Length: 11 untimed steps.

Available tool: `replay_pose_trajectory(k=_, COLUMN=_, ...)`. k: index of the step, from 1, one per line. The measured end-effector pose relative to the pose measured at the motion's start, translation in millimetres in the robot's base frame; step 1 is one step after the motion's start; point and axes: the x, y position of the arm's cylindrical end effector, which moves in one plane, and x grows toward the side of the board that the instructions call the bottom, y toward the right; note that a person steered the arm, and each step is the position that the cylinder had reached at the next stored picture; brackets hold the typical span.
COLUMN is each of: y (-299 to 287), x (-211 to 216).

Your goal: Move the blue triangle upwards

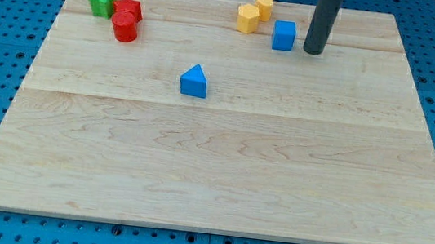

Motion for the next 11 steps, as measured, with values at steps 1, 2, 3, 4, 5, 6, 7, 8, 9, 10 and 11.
replay_pose_trajectory(k=1, y=-31.3, x=-22.6)
replay_pose_trajectory(k=2, y=-46.2, x=-22.6)
replay_pose_trajectory(k=3, y=-21.6, x=13.4)
replay_pose_trajectory(k=4, y=-42.5, x=109.5)
replay_pose_trajectory(k=5, y=-103.8, x=181.1)
replay_pose_trajectory(k=6, y=-174.7, x=161.6)
replay_pose_trajectory(k=7, y=-195.9, x=127.8)
replay_pose_trajectory(k=8, y=-181.3, x=95.2)
replay_pose_trajectory(k=9, y=-167.4, x=68.0)
replay_pose_trajectory(k=10, y=-116.9, x=85.6)
replay_pose_trajectory(k=11, y=-92.0, x=79.1)
